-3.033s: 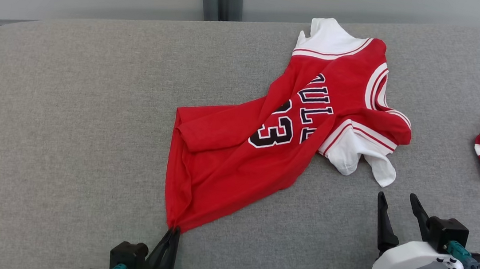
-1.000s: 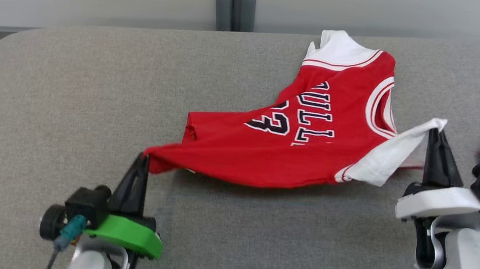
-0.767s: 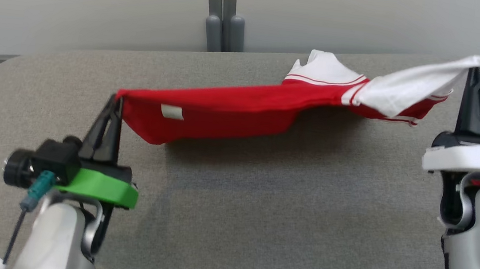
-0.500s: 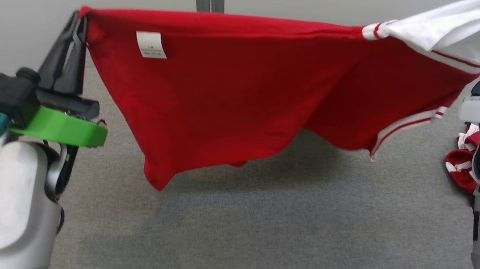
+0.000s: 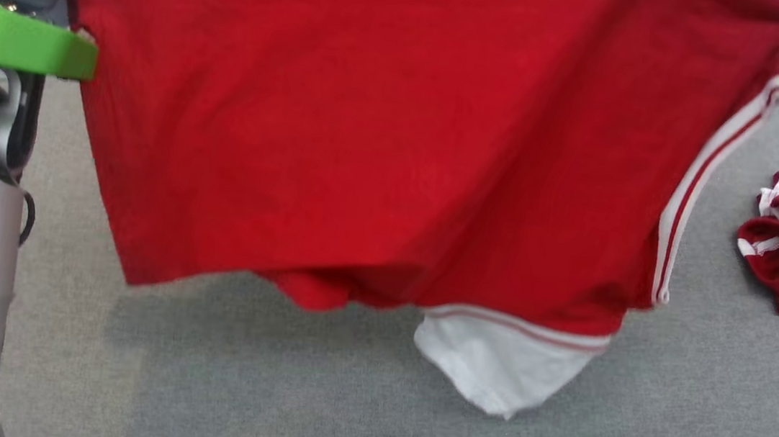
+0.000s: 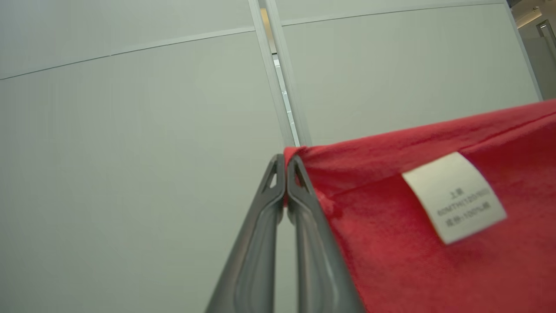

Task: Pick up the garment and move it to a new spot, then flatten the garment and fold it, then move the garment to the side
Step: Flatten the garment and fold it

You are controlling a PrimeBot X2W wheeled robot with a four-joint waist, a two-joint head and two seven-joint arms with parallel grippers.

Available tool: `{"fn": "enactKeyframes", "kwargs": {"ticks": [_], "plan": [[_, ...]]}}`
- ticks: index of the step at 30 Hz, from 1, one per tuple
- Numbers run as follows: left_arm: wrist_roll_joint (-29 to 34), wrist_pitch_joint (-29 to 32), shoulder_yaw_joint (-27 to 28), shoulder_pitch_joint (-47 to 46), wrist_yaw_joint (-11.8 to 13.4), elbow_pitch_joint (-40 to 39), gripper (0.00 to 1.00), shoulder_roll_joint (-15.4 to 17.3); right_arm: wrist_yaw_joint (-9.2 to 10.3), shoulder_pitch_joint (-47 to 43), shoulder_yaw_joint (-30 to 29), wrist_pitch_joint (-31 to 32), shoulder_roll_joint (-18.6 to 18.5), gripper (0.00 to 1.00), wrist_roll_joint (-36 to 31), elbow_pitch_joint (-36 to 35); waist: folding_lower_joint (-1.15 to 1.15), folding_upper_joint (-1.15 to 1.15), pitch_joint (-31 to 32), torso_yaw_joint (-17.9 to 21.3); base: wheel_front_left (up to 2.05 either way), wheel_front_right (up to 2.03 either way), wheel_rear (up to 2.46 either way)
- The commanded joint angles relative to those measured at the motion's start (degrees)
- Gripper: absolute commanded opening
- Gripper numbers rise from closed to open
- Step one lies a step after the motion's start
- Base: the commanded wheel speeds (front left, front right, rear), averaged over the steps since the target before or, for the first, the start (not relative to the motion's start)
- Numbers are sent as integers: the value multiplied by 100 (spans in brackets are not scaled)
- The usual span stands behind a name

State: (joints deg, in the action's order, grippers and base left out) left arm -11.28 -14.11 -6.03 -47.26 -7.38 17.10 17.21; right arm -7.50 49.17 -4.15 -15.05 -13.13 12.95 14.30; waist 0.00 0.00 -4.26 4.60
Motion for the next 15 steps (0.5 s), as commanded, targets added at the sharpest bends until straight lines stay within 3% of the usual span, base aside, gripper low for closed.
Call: {"fn": "enactKeyframes", "kwargs": {"ticks": [1, 8, 15], "plan": [[19, 5, -4, -256, 21, 116, 0, 47, 3, 280, -30, -15, -37, 0, -83, 133, 0, 0, -836, -110, 0, 0, 0], [321, -56, -88, -1873, 174, 954, 0, 43, 5, 2179, -320, -15, -174, 0, -634, 1003, 0, 0, -2138, -286, 0, 0, 0], [341, -106, -18, -2884, 227, 1353, 0, -138, 6, 3172, -629, -15, 19, 0, -1082, 1272, 0, 0, -2687, -325, 0, 0, 0]]}}
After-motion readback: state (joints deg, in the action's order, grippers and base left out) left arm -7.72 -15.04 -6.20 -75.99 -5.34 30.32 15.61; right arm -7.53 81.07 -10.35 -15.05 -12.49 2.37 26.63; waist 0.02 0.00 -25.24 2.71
